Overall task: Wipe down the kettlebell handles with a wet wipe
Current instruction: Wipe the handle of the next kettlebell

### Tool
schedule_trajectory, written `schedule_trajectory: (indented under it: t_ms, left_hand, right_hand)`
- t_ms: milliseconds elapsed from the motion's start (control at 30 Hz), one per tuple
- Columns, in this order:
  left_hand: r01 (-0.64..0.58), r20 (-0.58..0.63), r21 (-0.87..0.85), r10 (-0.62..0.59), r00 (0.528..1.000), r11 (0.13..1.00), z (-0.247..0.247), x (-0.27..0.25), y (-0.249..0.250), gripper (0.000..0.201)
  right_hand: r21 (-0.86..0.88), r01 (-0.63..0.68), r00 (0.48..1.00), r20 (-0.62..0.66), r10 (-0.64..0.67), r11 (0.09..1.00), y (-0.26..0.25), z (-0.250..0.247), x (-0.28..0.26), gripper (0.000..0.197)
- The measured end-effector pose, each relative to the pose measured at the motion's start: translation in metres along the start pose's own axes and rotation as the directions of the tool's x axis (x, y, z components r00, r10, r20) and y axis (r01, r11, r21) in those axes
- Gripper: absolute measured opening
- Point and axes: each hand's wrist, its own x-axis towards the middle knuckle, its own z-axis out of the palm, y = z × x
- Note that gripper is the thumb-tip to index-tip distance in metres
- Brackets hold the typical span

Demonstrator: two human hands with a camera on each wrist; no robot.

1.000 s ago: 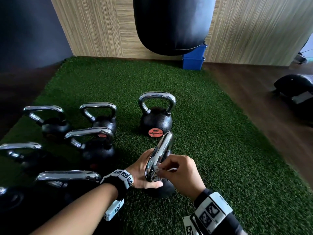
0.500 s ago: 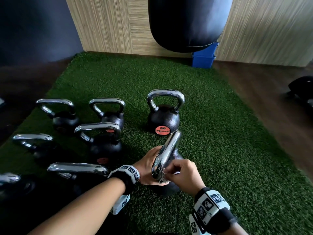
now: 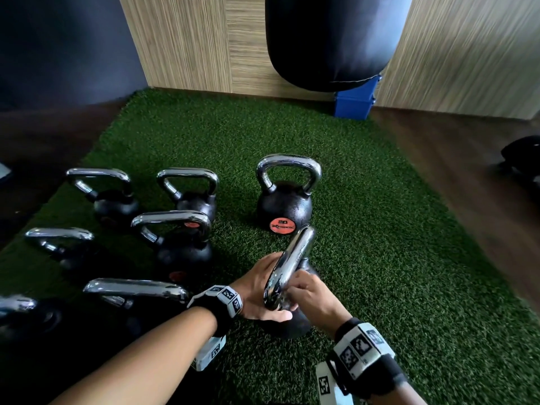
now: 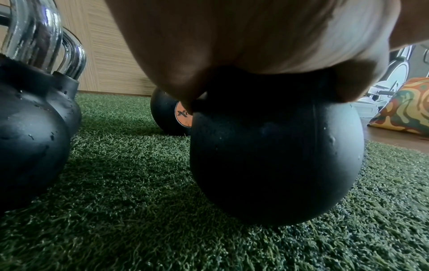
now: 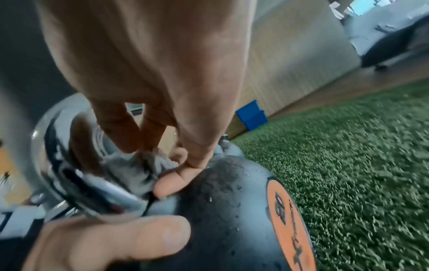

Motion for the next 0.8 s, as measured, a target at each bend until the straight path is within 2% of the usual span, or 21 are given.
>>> schedule_trajectory:
  t_ms: [100, 200, 233, 300, 433, 533, 600, 700, 733, 800]
  left_hand:
    - [0.034, 0.009, -0.004, -0.034, 0.999, 0.999, 0.001, 0.001, -0.006, 0.127]
    - [0.06, 0.005, -0.047, -0.06, 0.998, 0.997, 0.002, 0.002, -0.013, 0.128]
    - [0.058, -0.002, -0.048, -0.058, 0.998, 0.997, 0.003, 0.002, -0.012, 0.127]
    - [0.072, 0.014, -0.063, -0.071, 0.997, 0.995, 0.004, 0.001, -0.006, 0.122]
    - [0.084, -0.023, -0.059, -0.085, 0.996, 0.995, 0.005, 0.001, -0.01, 0.118]
    - [0.108, 0.006, -0.096, -0.108, 0.994, 0.99, 0.002, 0.001, -0.003, 0.117]
    - [0.067, 0.042, -0.03, -0.066, 0.997, 0.997, 0.001, -0.001, 0.002, 0.123]
    - [0.052, 0.045, 0.018, -0.053, 0.998, 0.998, 0.002, 0.001, 0.002, 0.123]
    - [0.043, 0.046, 0.049, -0.045, 0.998, 0.998, 0.002, 0.002, 0.003, 0.122]
    - [0.036, 0.062, 0.117, -0.044, 0.997, 0.992, 0.002, 0.004, 0.003, 0.116]
  right_hand:
    - [-0.015, 0.013, 0.999, 0.044, -0.012, 1.0, 0.011, 0.002, 0.004, 0.029]
    - [-0.158, 0.033, 0.999, 0.035, -0.028, 0.987, 0.018, 0.006, 0.01, 0.015]
    - [-0.139, 0.064, 0.997, 0.054, -0.057, 0.988, 0.019, 0.004, 0.011, 0.021]
    - [0.009, 0.082, 0.994, 0.072, -0.082, 0.997, 0.018, 0.0, 0.01, 0.034]
    - [0.083, 0.096, 0.992, 0.079, -0.102, 0.992, 0.016, 0.0, 0.012, 0.039]
    - [0.139, 0.076, 0.99, 0.107, -0.091, 0.987, 0.014, -0.003, 0.012, 0.042]
    - [0.237, 0.04, 0.986, 0.146, -0.076, 0.971, 0.015, -0.007, 0.01, 0.04]
    - [0.452, -0.027, 0.981, 0.182, -0.062, 0.892, 0.018, -0.011, 0.007, 0.015]
    - [0.548, -0.041, 0.982, 0.178, -0.068, 0.835, 0.019, -0.011, 0.006, 0.013]
    - [0.744, -0.088, 0.984, 0.17, -0.06, 0.663, 0.019, -0.01, 0.007, 0.02]
